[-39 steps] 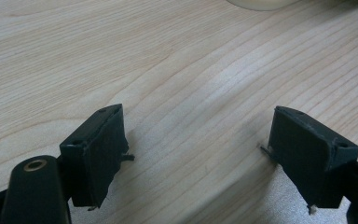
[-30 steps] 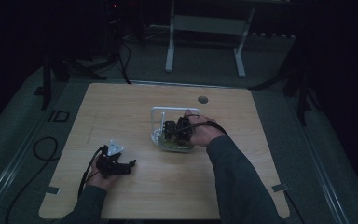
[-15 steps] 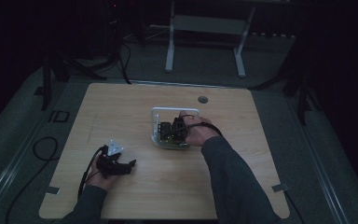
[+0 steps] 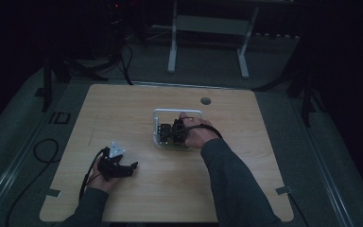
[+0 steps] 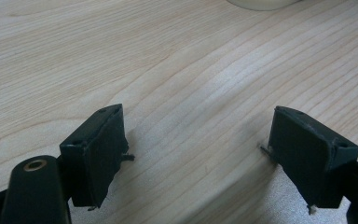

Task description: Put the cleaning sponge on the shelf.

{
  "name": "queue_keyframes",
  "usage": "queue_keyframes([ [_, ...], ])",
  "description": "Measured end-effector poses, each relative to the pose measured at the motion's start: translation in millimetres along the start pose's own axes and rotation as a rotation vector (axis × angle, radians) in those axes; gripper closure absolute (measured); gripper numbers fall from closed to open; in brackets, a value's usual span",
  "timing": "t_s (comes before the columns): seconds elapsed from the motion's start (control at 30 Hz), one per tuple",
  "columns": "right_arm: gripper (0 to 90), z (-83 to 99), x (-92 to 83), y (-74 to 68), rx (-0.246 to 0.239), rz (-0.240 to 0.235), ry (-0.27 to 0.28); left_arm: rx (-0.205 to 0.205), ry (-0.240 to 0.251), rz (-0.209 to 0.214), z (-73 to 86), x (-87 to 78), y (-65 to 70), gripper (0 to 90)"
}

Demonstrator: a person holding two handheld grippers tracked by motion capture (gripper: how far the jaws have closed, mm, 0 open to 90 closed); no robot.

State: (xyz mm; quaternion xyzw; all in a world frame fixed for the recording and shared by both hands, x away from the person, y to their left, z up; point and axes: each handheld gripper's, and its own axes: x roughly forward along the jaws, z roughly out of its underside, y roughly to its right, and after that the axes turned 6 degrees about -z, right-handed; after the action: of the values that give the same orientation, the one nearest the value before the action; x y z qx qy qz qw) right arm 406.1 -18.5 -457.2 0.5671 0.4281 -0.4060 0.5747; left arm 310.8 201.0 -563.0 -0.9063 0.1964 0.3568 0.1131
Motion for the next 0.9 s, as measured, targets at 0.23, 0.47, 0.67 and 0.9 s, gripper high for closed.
queue_keyframes([
  [0.23, 71.9, -0.9, 4.4, 1.6, 0.012, 0.012, -0.003, 0.000, 0.001, 0.000, 0.0, 0.1, 0.0, 19.1],
  [0.47, 71.9, -2.3, 6.9, 0.0, 0.012, 0.029, -0.006, 0.000, 0.001, 0.001, 0.0, 0.1, 0.0, 19.1],
  [0.67, 71.6, -2.4, 9.2, -0.4, 0.009, 0.059, 0.001, 0.000, 0.001, 0.000, 0.0, 0.0, 0.0, 19.1],
  [0.9, 71.7, -0.1, 14.1, 0.1, 0.012, 0.106, 0.003, 0.002, 0.000, 0.000, 0.0, 0.0, -0.1, 19.1],
])
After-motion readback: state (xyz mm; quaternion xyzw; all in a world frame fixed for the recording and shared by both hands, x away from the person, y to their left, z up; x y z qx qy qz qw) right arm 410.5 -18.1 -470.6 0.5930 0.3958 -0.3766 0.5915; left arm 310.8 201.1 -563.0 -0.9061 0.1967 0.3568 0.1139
